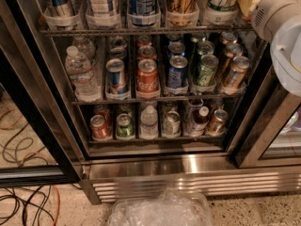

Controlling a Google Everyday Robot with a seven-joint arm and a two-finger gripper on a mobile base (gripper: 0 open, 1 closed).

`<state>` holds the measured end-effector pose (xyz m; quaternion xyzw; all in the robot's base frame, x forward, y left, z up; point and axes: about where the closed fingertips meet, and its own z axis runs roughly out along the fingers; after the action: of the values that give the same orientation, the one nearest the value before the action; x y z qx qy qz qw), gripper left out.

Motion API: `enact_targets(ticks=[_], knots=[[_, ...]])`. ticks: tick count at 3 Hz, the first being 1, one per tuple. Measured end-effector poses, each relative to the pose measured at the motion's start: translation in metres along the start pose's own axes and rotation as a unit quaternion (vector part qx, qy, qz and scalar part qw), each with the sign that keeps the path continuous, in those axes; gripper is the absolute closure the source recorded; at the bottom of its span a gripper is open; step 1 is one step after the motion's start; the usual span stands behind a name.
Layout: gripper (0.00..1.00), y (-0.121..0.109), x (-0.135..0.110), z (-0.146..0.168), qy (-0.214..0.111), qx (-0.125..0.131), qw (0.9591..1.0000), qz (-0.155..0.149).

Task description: Pick coke can from top shelf of fridge

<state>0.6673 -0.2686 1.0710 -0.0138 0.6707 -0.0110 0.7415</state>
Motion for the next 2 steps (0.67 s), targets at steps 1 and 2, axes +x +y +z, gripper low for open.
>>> enact_targets(ticks=[1,2], knots=[[0.79,0.0,0.0,0.0,0.0,0.0,1.0,0.0],[0.99,0.0001,-0.001,-0.0006,-0.001,0.0,1.0,0.001]])
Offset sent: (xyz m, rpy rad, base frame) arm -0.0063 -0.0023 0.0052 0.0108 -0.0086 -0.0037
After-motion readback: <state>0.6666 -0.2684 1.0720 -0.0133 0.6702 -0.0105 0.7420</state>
